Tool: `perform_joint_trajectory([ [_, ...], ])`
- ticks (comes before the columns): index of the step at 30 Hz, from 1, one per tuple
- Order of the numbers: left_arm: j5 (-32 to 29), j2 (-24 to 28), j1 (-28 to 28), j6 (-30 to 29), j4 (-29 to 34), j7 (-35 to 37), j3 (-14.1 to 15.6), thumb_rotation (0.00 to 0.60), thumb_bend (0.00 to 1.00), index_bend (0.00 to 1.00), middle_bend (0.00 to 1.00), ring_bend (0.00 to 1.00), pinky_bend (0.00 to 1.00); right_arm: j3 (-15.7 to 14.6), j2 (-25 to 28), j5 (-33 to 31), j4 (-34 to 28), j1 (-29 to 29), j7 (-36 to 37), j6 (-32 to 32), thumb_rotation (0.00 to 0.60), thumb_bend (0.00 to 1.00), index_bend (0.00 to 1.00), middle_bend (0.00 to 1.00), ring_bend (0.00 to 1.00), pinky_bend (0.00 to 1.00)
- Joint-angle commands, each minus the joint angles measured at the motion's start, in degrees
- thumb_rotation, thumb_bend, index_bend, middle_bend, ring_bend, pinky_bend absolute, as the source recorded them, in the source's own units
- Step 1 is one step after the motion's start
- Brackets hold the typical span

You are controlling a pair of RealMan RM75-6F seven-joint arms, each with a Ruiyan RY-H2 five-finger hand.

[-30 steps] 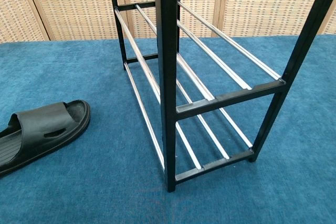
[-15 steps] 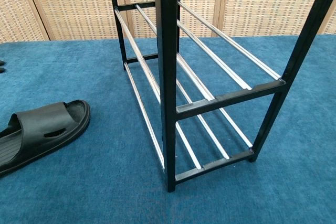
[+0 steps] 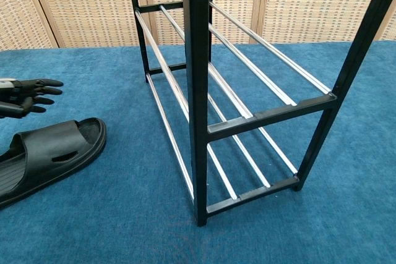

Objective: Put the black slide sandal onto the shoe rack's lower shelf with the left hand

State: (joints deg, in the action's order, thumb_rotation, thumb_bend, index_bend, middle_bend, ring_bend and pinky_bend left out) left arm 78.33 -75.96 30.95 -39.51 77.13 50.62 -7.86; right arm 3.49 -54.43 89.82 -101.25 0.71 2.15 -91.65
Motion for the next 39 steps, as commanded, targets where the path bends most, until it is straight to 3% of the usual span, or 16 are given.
perform_joint_trajectory([
  [1,-0.16,-1.02,2.18,2.62,-0.15,0.82,-0.22,0.6,0.86,0.0,0.0,0.0,0.0,0.04,0.02,-0.24,-0.03,-0.04,0.02,0.13,0.6,0.0,0.0,0.0,0.0,0.0],
  [9,4.42,1.48,4.77,4.93,4.71,3.24,1.33,0.6,0.86,0.0,0.0,0.0,0.0,0.18,0.24,-0.5,0.09,0.01,0.92,0.04,0.6,0.0,0.0,0.0,0.0,0.0],
  [16,10.66,5.15,7.09,6.22,10.25,7.06,4.88,0.6,0.86,0.0,0.0,0.0,0.0,0.16,0.51,-0.47,0.13,0.1,1.73,-0.08,0.6,0.0,0.0,0.0,0.0,0.0],
  [26,20.19,9.21,9.28,1.45,15.8,11.34,10.29,0.6,0.86,0.0,0.0,0.0,0.0,0.02,0.68,-0.31,0.11,0.11,2.19,0.04,0.6,0.0,0.0,0.0,0.0,0.0],
  [27,20.76,9.45,8.94,-0.15,16.12,11.09,10.46,0.6,0.83,0.0,0.0,0.0,0.0,0.02,0.68,-0.31,0.1,0.11,2.16,0.05,0.6,0.0,0.0,0.0,0.0,0.0],
  [28,21.04,9.57,8.64,-1.18,16.24,10.77,10.49,0.6,0.74,0.0,0.0,0.0,0.0,0.02,0.67,-0.31,0.09,0.1,2.15,0.05,0.6,0.0,0.0,0.0,0.0,0.0],
  [30,22.02,10.06,6.26,-7.12,16.31,6.47,10.37,0.6,0.47,0.0,0.0,0.0,0.0,0.04,0.68,-0.42,0.07,0.07,2.07,0.14,0.6,0.0,0.0,0.0,0.0,0.0],
  [32,21.15,10.52,2.58,-12.93,16.87,-3.4,9.86,0.6,0.23,0.0,0.0,0.0,0.0,0.03,0.69,-0.49,0.04,0.06,2.08,0.24,0.6,0.0,0.0,0.0,0.0,0.0],
  [34,18.72,10.63,-0.49,-16.09,18.66,-12.71,9.48,0.6,0.18,0.0,0.0,0.0,0.0,0.04,0.71,-0.45,-0.03,0.04,2.01,0.23,0.6,0.0,0.0,0.0,0.0,0.0],
  [39,11.41,12.04,-7.67,-20.61,25.5,-38.54,11.28,0.6,0.16,0.0,0.0,0.0,0.0,-0.23,0.83,-0.06,-0.27,0.14,1.98,0.18,0.6,0.0,0.0,0.0,0.0,0.0],
])
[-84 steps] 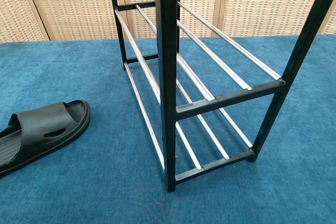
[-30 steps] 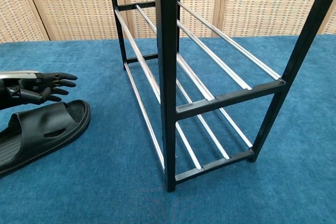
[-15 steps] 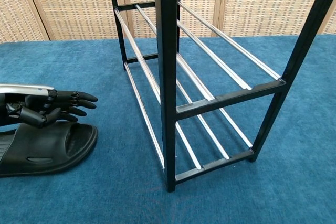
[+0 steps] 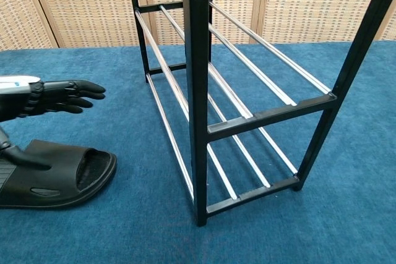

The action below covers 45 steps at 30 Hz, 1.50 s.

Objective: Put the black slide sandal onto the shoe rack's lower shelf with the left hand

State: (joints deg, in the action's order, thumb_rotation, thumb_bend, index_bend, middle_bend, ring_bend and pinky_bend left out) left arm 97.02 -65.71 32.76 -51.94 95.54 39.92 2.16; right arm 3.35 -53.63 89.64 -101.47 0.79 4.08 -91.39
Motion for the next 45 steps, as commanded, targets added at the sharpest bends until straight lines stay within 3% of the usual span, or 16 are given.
perform_joint_trajectory([
  [1,-8.72,1.77,-10.93,-9.46,7.83,-32.51,1.71,0.6,0.16,0.0,0.0,0.0,0.0,-0.11,0.07,0.22,-0.08,0.12,0.11,-0.18,0.6,0.0,0.0,0.0,0.0,0.0],
  [8,-17.75,-1.4,-18.94,-18.27,10.71,-55.59,3.67,0.6,0.16,0.0,0.0,0.0,0.0,-0.28,0.39,0.86,-0.21,0.35,0.94,-0.72,0.6,0.0,0.0,0.0,0.0,0.0],
  [15,-23.08,-5.56,-22.52,-23.23,9.81,-63.71,2.92,0.6,0.16,0.0,0.0,0.0,0.0,-0.43,0.96,1.35,-0.2,0.62,2.47,-1.27,0.6,0.0,0.0,0.0,0.0,0.0],
  [22,-25.5,-9.74,-22.21,-21.28,3.4,-59.44,0.71,0.6,0.16,0.0,0.0,0.0,0.0,-0.53,1.44,1.77,-0.05,0.77,3.87,-1.65,0.6,0.0,0.0,0.0,0.0,0.0],
  [30,-23.94,-12.97,-20.88,-18.8,-4.37,-52.12,-1.14,0.6,0.16,0.0,0.0,0.0,0.0,-0.45,1.59,1.34,0.21,0.69,4.54,-1.37,0.6,0.0,0.0,0.0,0.0,0.0],
  [45,-23.95,-15.07,-16.45,-9.58,-10.44,-46.64,-2.01,0.6,0.15,0.0,0.0,0.0,0.0,-0.45,1.32,1.0,0.2,0.47,3.98,-0.81,0.6,0.0,0.0,0.0,0.0,0.0],
])
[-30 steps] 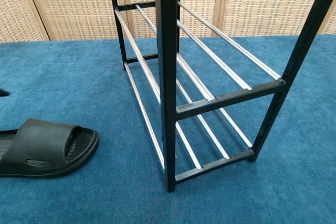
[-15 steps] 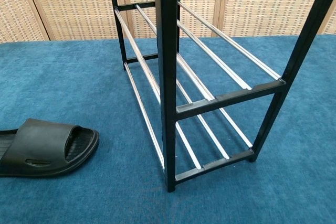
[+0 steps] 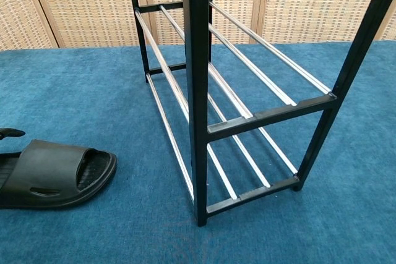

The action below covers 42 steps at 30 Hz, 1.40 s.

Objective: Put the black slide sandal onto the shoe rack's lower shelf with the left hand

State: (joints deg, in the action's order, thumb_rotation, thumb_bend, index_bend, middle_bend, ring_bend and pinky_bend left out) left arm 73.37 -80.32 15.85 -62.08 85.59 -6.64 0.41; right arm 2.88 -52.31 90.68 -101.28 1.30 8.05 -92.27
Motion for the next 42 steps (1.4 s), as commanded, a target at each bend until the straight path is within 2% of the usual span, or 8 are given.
perform_joint_trajectory([
  [1,-0.38,-0.67,0.6,0.68,-0.68,-0.13,-0.39,0.6,0.15,0.0,0.0,0.0,0.0,0.02,-0.01,-0.06,0.02,-0.07,0.05,0.13,0.6,0.0,0.0,0.0,0.0,0.0],
  [7,0.11,-2.58,1.36,0.51,-2.29,1.32,-1.52,0.6,0.15,0.0,0.0,0.0,0.01,0.0,-0.03,-0.09,0.11,-0.24,0.08,0.45,0.6,0.0,0.0,0.0,0.0,0.0],
  [12,0.48,-3.68,1.89,1.29,-3.57,1.54,-1.28,0.6,0.16,0.05,0.11,0.05,0.21,0.0,-0.04,-0.24,0.16,-0.27,0.21,0.59,0.6,0.0,0.0,0.0,0.0,0.0],
  [17,0.16,-4.36,1.49,0.13,-3.89,1.09,-1.56,0.6,0.16,0.32,0.36,0.28,0.43,0.0,0.0,-0.29,0.17,-0.29,0.29,0.65,0.6,0.0,0.0,0.0,0.0,0.0],
  [20,1.34,-5.04,1.17,-1.59,-4.9,1.92,-1.78,0.6,0.16,0.46,0.48,0.38,0.51,-0.01,0.01,-0.24,0.18,-0.33,0.34,0.68,0.6,0.0,0.0,0.0,0.0,0.0],
  [23,3.43,-6.07,0.6,-4.01,-6.38,4.32,-1.83,0.6,0.16,0.5,0.5,0.41,0.52,-0.04,0.01,-0.19,0.16,-0.3,0.35,0.64,0.6,0.0,0.0,0.0,0.0,0.0],
  [35,8.39,-6.14,-1.25,-10.07,-9.02,15.57,-1.99,0.6,0.16,0.5,0.5,0.41,0.52,-0.11,0.02,-0.13,0.08,-0.32,0.3,0.69,0.6,0.0,0.0,0.0,0.0,0.0],
  [42,9.3,-4.16,2.58,-7.13,-5.86,20.8,-4.83,0.6,0.16,0.5,0.51,0.41,0.52,-0.22,-0.03,0.12,-0.05,-0.38,0.07,0.78,0.6,0.0,0.0,0.0,0.0,0.0],
])
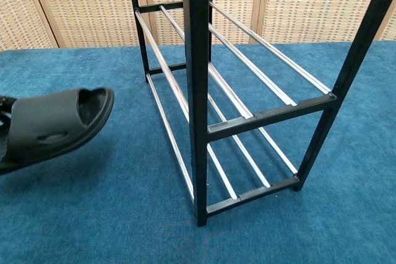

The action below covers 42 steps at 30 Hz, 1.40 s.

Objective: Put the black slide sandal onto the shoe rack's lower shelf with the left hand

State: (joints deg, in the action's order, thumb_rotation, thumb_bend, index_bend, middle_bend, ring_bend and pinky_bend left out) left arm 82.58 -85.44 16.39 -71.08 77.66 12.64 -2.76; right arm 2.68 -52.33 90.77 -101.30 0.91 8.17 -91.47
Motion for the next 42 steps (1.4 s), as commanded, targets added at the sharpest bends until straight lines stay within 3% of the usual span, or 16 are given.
perform_joint_trajectory([
  [1,-0.44,1.2,3.17,3.18,3.04,1.59,-2.55,0.6,0.16,0.5,0.51,0.41,0.52,-0.02,-0.03,0.04,-0.05,0.01,-0.08,-0.02,0.6,0.0,0.0,0.0,0.0,0.0],
  [9,-8.12,0.9,10.41,13.39,7.81,-2.98,-8.13,0.6,0.16,0.5,0.51,0.41,0.52,0.31,-0.12,-1.24,0.22,-0.34,0.01,0.88,0.6,0.0,0.0,0.0,0.0,0.0],
  [19,-24.06,-4.46,19.29,19.84,8.47,-20.1,-13.21,0.6,0.16,0.5,0.5,0.41,0.51,0.85,-0.11,-3.07,0.55,-1.09,0.39,2.55,0.6,0.0,0.0,0.0,0.0,0.0],
  [26,-34.24,-9.19,23.94,18.23,7.16,-29.77,-14.65,0.6,0.16,0.5,0.5,0.41,0.51,0.88,0.05,-3.32,0.62,-1.18,0.93,2.86,0.6,0.0,0.0,0.0,0.0,0.0],
  [33,-40.81,-11.44,27.41,16.93,6.5,-34.72,-16.28,0.6,0.16,0.5,0.5,0.41,0.51,0.95,0.3,-3.63,0.7,-1.21,1.64,3.08,0.6,0.0,0.0,0.0,0.0,0.0],
  [42,-45.13,-13.85,31.22,15.06,5.29,-38.32,-18.21,0.6,0.16,0.5,0.5,0.41,0.51,1.08,0.61,-4.16,1.07,-1.32,2.84,3.5,0.6,0.0,0.0,0.0,0.0,0.0],
])
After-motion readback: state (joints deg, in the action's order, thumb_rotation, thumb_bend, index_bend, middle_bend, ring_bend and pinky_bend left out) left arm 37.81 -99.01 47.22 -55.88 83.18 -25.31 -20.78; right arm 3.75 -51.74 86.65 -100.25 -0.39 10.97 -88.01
